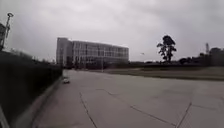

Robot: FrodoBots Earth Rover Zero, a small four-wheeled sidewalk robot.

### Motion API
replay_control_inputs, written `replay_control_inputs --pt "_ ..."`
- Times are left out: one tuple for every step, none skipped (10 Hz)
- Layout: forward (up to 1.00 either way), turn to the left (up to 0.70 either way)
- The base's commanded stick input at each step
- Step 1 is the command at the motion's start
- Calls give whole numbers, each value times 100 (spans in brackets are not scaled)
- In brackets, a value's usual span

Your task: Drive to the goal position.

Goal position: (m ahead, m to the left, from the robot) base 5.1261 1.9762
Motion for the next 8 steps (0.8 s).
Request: replay_control_inputs --pt "70 2" --pt "70 31" --pt "70 34" --pt "70 35" --pt "70 35" --pt "70 35" --pt "70 26" --pt "70 0"
